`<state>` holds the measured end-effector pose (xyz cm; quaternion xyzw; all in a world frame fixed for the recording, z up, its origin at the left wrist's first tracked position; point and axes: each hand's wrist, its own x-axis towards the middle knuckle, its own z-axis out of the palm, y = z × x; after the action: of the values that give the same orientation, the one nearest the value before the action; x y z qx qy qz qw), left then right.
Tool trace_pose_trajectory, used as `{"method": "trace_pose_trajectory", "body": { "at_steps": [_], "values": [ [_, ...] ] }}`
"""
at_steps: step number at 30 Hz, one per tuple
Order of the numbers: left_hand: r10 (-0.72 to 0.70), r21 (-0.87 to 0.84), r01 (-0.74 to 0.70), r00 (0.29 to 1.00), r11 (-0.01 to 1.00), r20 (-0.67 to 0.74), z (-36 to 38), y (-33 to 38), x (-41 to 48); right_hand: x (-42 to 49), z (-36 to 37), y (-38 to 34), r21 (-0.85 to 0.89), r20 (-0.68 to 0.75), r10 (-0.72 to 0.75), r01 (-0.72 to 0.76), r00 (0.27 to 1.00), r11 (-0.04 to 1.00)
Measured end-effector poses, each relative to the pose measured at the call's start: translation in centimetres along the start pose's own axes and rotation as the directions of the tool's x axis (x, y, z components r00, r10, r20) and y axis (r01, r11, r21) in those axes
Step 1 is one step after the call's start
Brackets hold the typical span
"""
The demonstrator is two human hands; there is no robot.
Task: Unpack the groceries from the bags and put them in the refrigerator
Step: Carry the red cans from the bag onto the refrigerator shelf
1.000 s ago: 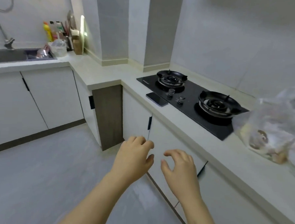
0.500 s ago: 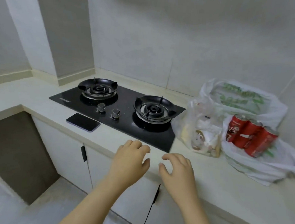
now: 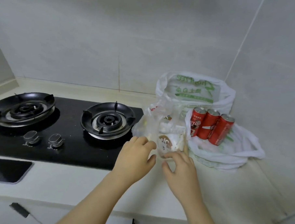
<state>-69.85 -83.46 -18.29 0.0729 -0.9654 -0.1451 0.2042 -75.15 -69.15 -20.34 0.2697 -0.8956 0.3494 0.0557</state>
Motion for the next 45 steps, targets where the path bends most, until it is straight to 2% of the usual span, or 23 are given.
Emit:
{"method": "trace_pose_trajectory", "body": {
  "at_steps": [4,8,14,20,29,35,38,40,45],
  "values": [
    [0.041,0.005,-0.041,0.999,0.999,-0.003,2.3,2.0,3.9,2.8,-1.3,3.1,-0.008,-0.039,0.04,-0.04,0.998,0.999],
    [0.013,-0.049,-0.012,1.0,0.999,0.027,4.5,4.8,7.4,6.5,-3.3,6.5,-0.037,-0.055,0.021,-0.023,0.998,0.999],
    [0.041,-0.092,-0.046,0.997,0.995,-0.058,7.9,8.5,12.8,10.7,-6.3,11.9,-0.044,-0.097,0.009,-0.013,0.995,0.999],
    [0.019,-0.118,-0.025,0.999,0.993,-0.046,10.0,10.3,17.0,13.9,-8.2,15.1,-0.012,-0.101,-0.008,0.007,0.995,1.0],
    [-0.016,-0.086,0.015,1.0,0.996,-0.009,12.3,10.0,21.7,17.4,-9.0,16.9,-0.046,-0.137,-0.015,0.009,0.99,0.999],
    [-0.004,0.012,0.003,0.997,1.0,0.071,13.6,9.9,23.8,19.3,-8.8,17.4,-0.078,-0.14,0.006,-0.018,0.99,0.997],
    [-0.012,0.098,-0.001,0.991,0.995,0.134,14.2,9.5,24.2,20.0,-8.7,17.6,-0.101,-0.19,-0.015,-0.004,0.982,0.995],
    [-0.023,0.115,0.003,0.985,0.993,0.17,14.8,9.3,24.1,20.2,-8.5,17.8,-0.13,-0.169,-0.01,-0.012,0.986,0.991],
    [-0.025,0.116,0.007,0.987,0.993,0.16,15.5,8.5,23.4,20.4,-8.3,18.6,-0.275,-0.022,-0.019,0.012,1.0,0.961]
  ]
}}
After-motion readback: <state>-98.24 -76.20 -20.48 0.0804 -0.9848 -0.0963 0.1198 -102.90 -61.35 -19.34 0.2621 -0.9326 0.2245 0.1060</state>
